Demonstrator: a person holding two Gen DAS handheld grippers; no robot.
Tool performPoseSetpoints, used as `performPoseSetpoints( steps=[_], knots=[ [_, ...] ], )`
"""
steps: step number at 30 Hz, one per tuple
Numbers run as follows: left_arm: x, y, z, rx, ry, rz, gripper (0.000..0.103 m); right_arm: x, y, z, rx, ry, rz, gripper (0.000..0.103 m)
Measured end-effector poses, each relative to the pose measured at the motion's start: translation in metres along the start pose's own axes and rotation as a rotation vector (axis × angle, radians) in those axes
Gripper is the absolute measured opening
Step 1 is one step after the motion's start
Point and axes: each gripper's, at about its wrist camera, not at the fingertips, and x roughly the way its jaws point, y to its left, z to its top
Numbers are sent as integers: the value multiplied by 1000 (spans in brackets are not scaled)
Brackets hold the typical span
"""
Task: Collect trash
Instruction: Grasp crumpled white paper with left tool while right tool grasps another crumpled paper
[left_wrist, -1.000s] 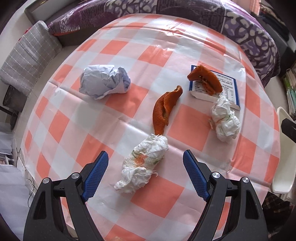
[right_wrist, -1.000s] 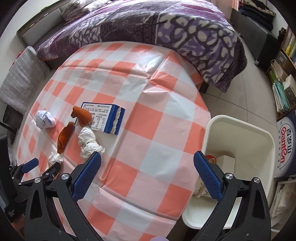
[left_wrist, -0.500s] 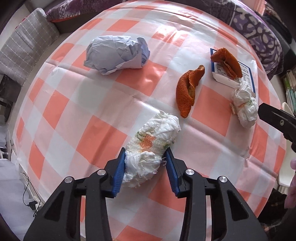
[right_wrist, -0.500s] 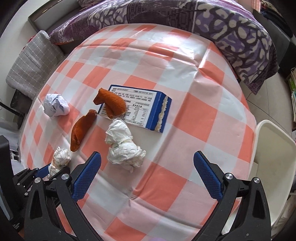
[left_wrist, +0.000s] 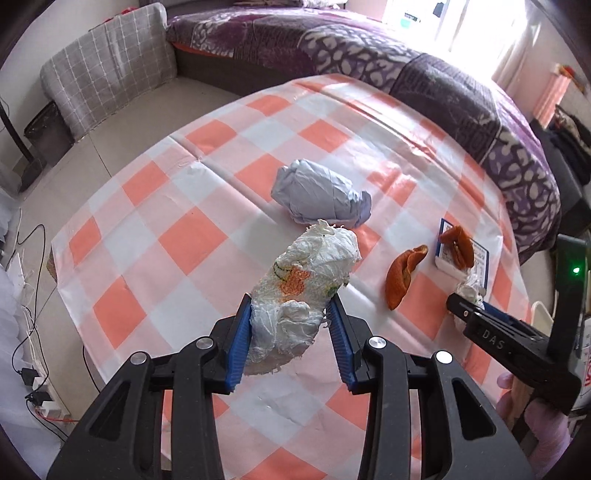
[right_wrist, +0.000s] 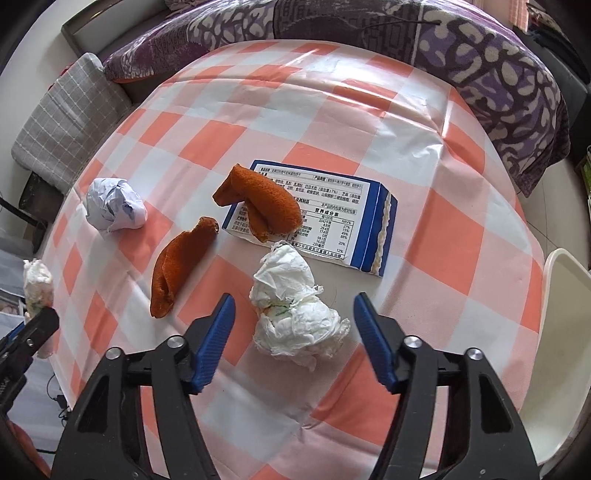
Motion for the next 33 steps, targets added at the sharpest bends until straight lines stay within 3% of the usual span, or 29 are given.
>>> performPoseSetpoints(
  steps=[1,5,12,19,23,33],
  knots=[
    [-3,2,1,-7,-13,-1,40,0,1,0,-3,-4,4,35],
    [-12,6,3,-47,-64,-2,40,-15,6,1,-6,-82,24,32],
    [-44,7,11,-105,-221,10,40,-77,24,-1,-63,-333,81,32],
    [-74,-11,6,-88,-374,74,40,-125,35,-12,-133,-543,35,33],
    [-80,-20,2,-84,-403,71,40,-139,35,-17,-147,-589,14,33],
    [-79,-58,-7,-23,-393,29,40,-155,9,-21,-131,-584,-4,33]
  ],
)
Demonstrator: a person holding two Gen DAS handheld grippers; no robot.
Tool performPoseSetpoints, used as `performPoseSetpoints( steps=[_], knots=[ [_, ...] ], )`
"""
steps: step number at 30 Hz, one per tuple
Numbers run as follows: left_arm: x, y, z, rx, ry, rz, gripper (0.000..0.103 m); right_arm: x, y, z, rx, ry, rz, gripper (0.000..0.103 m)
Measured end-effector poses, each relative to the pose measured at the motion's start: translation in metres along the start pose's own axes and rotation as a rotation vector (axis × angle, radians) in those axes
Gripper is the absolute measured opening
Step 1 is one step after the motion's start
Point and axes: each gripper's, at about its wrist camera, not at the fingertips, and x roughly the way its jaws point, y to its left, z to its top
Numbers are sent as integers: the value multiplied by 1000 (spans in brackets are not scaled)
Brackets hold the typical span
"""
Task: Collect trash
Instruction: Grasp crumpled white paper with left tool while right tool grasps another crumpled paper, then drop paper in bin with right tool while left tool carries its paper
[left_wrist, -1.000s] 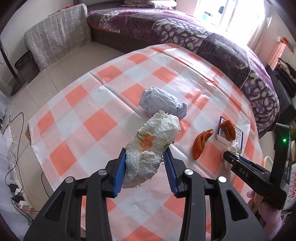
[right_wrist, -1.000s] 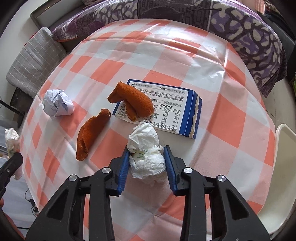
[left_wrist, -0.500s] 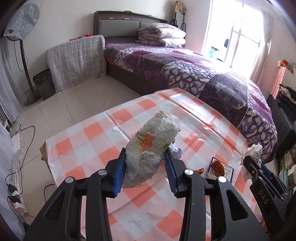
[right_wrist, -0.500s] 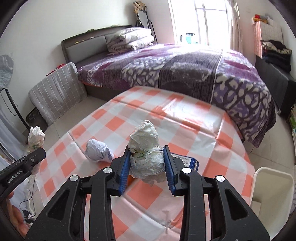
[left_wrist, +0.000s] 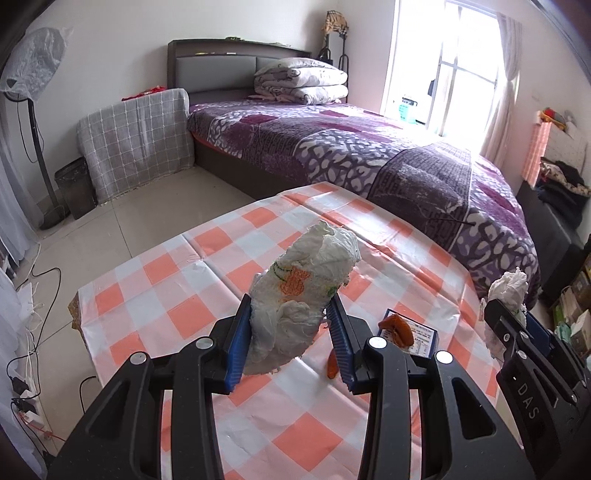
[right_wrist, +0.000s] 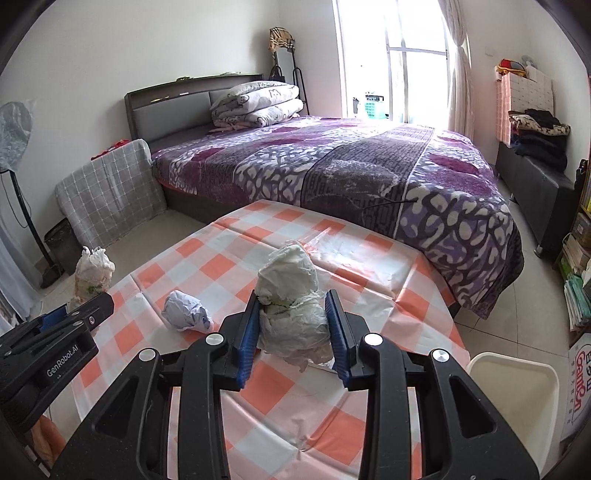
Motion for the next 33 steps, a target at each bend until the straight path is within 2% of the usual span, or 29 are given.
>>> performPoseSetpoints(
  steps=[15,21,28,31,33],
  knots=[
    [-7,-65,-12,84,8,-101,40,-27,-68,-3,85,27,-77,33],
    [-5,-92,-22,132,27,-137,40,-37,-120,-6,210,83,-126,33],
    [-4,-123,-35,170,76,-215,40,-48,-191,-15,385,163,-174,35],
    [-4,-139,-43,194,104,-255,40,-52,-216,-21,450,194,-182,38],
    [-4,-151,-49,209,121,-284,40,-56,-229,-25,486,198,-192,45]
  ],
)
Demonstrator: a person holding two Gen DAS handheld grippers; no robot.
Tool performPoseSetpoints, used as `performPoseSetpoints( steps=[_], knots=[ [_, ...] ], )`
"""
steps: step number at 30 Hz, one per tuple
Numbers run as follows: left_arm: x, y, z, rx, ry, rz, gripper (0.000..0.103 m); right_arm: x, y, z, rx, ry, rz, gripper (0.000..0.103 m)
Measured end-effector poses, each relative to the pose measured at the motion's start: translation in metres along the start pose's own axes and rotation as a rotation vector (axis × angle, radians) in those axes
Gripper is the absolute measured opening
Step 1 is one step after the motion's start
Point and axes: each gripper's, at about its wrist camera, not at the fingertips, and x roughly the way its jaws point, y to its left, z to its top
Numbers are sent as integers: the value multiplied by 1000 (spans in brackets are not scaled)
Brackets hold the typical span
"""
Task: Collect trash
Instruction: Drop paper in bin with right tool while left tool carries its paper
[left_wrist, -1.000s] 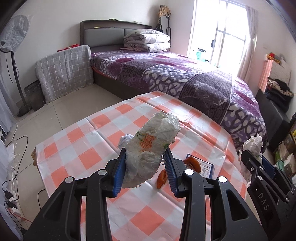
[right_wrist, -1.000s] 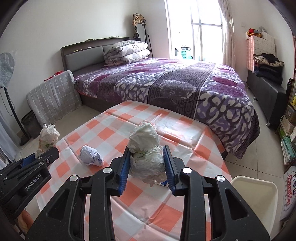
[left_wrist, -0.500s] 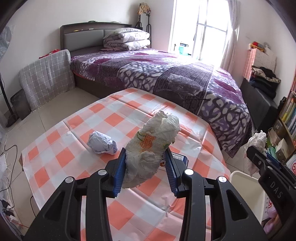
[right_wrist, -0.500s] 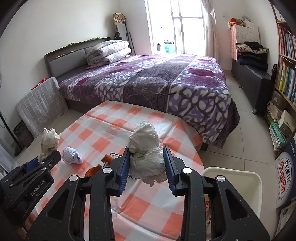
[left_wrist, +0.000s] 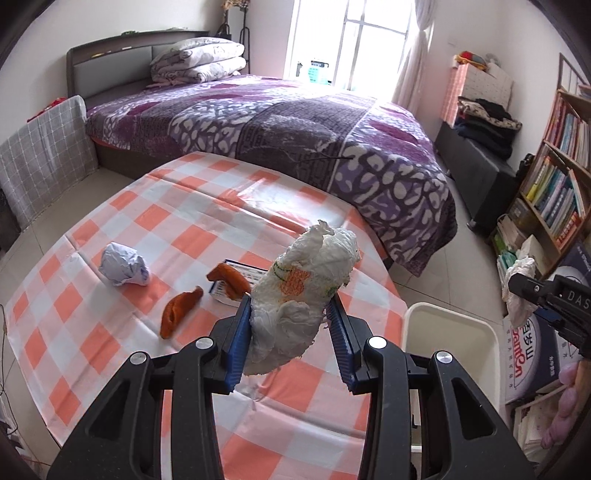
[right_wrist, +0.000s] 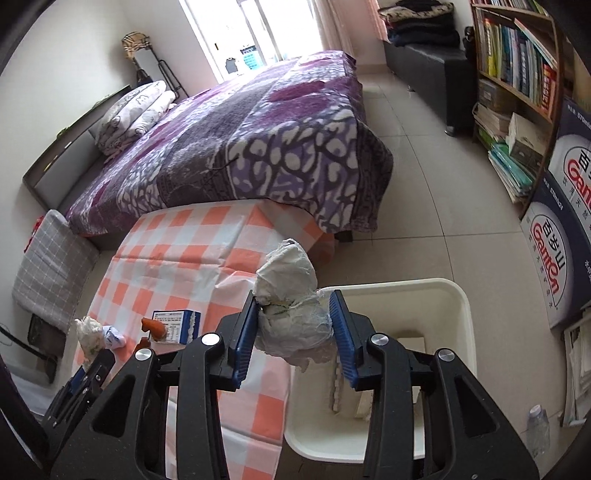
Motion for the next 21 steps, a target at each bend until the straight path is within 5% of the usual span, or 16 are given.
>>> performPoseSetpoints(
  steps=[5,21],
  knots=[
    [8,-29,-6,31,40,-75,40,-10,-26,7,50,-43,-25,64],
    [38,-110,-41,126,248,-347,40,-25,-82,20,170,-82,-27,70]
  ],
)
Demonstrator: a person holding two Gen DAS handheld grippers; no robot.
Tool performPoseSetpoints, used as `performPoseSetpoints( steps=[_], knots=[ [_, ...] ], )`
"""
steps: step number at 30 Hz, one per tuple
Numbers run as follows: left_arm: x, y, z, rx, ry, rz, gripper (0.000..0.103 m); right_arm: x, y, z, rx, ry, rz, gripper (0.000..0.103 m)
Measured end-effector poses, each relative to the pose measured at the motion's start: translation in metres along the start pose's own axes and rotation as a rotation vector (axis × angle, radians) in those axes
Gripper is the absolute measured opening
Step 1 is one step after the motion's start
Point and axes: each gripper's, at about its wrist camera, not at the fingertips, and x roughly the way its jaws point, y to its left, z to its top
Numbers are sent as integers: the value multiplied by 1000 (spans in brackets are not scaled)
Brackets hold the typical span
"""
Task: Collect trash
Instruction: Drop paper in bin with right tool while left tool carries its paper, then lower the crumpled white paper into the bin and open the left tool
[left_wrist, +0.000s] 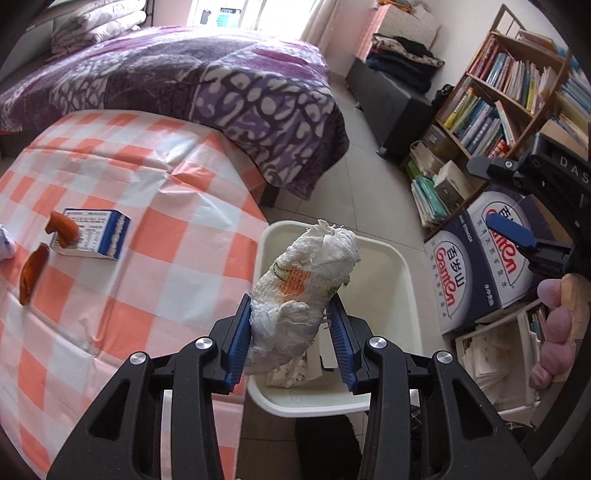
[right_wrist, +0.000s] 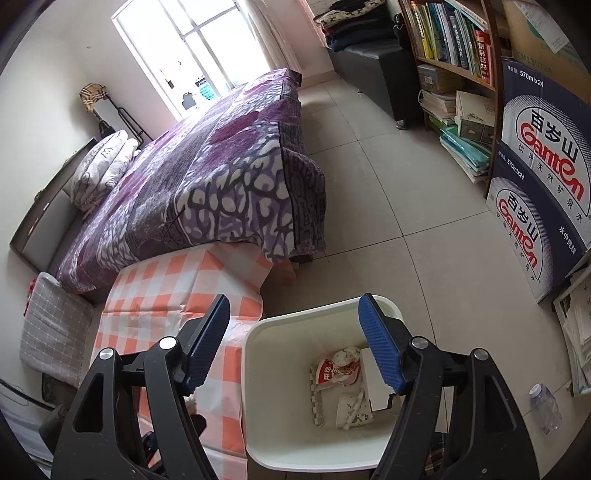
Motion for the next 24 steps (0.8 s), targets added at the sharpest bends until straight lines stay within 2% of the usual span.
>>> performPoseSetpoints(
  steps=[6,10,13,18,24],
  knots=[
    [16,-11,-5,-18,58,-100,41,-1,-7,3,23,-8,3,74],
    [17,-10,-5,-41,62,-129,61,-1,-6,3,36,-10,6,80],
    [13,-6,-4,-39,56,-121,65,0,-1,2,36,-13,6,88],
    [6,19,-1,-65,50,-29,67,8,18,-5,-1,17,5,96],
    [0,76,7,-95,82,165,67,27,50,-21,-84,93,-7,96]
  ],
)
